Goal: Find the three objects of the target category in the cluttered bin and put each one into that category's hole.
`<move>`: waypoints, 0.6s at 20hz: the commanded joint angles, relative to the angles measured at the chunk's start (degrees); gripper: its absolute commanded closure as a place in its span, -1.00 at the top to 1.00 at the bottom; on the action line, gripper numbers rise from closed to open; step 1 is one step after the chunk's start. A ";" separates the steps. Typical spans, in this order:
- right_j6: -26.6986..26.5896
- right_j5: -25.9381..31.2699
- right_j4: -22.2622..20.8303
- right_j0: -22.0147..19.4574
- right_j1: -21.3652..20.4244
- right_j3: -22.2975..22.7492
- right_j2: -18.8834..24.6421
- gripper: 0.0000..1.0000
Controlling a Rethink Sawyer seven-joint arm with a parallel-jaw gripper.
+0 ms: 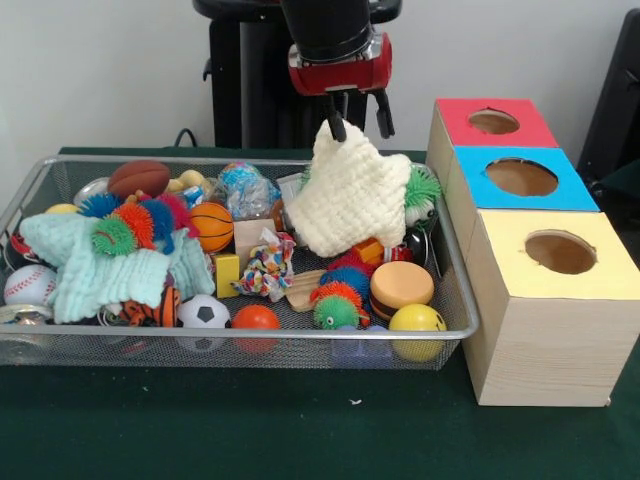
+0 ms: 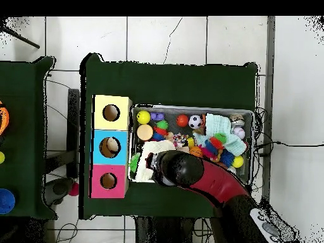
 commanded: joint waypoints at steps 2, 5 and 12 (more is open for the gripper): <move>0.23 -1.84 -5.58 0.31 0.27 -2.95 2.59 1.00; -1.68 -1.14 -10.13 1.65 0.81 -7.07 0.73 1.00; -1.33 -2.10 -17.44 2.05 2.16 -12.24 0.31 1.00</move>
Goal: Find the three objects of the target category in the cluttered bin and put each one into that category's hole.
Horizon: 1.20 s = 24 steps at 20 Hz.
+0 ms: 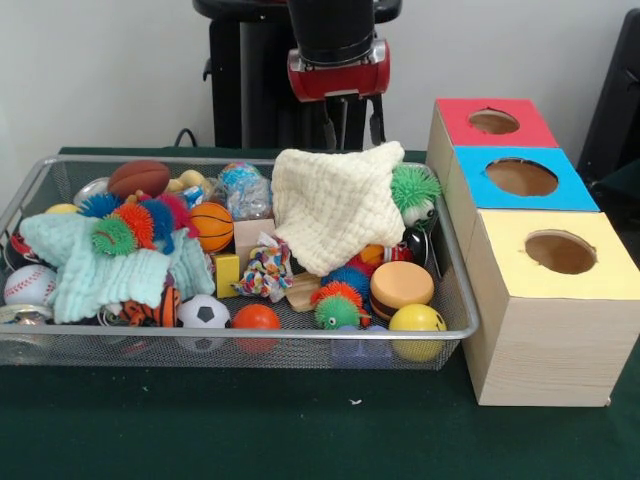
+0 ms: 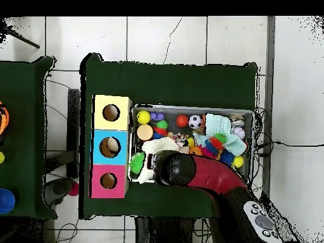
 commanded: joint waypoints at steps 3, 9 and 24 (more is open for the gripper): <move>-0.82 -1.72 -7.86 0.10 2.15 -9.38 0.75 1.00; -0.63 -1.52 -11.82 0.59 2.28 -12.96 0.26 1.00; 4.22 -5.73 -19.66 2.99 7.38 -18.81 -4.03 1.00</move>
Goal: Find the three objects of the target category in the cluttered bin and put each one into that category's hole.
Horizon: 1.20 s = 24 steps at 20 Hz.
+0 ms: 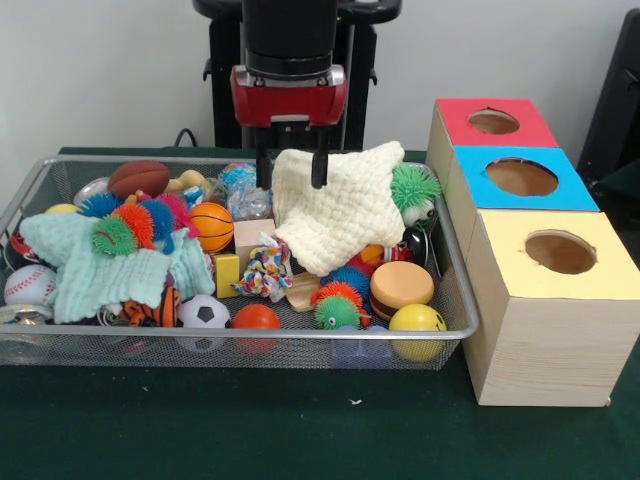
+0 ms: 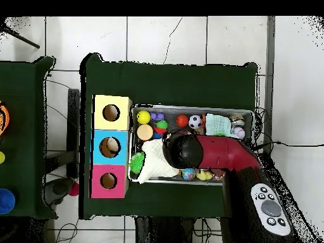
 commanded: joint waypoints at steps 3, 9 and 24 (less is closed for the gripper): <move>5.72 -6.46 -6.94 2.73 7.99 -6.51 -4.39 1.00; 6.41 -8.76 -8.08 4.06 10.31 -7.66 -6.81 1.00; 7.01 -13.26 -6.64 4.35 11.17 -7.50 -7.95 1.00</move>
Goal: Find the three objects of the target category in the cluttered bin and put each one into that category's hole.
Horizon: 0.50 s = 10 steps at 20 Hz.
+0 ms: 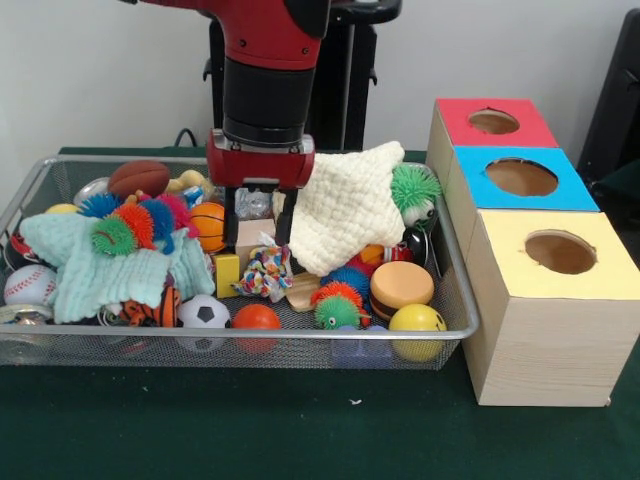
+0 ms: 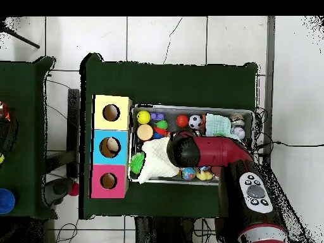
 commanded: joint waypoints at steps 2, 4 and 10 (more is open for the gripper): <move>7.45 -4.07 -0.41 -0.26 2.87 -1.71 -0.09 1.00; 7.62 -4.59 0.66 -1.29 3.37 -0.86 1.20 1.00; 8.56 -5.54 3.55 -3.84 4.31 1.23 4.37 1.00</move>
